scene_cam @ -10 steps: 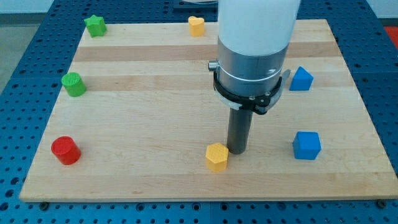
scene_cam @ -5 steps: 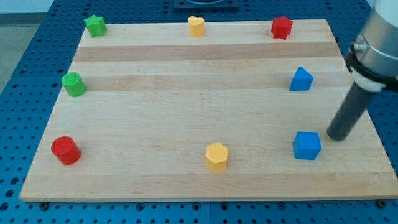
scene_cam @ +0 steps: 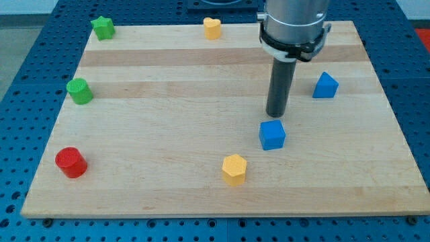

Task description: Push the blue cube towards the center

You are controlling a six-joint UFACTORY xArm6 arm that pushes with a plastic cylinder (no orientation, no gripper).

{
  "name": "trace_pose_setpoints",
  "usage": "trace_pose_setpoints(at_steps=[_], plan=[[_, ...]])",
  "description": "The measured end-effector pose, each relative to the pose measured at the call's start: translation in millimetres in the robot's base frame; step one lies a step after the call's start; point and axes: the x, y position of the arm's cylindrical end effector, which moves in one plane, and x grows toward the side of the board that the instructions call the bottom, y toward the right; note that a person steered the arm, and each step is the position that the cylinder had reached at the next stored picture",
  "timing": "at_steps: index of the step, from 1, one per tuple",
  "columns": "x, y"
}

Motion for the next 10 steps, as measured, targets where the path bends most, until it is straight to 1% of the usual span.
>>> trace_pose_setpoints(at_steps=[1, 2, 3, 4, 5, 6, 7, 8, 9, 10], plan=[[31.8, 35.5], [63.6, 25.3], [73.9, -19.9], [34.5, -60.6], [-23.3, -69.0], [-26.2, -79.6], [4.1, -73.5], [37.0, 4.9], [88.8, 40.7], [128.9, 11.4]])
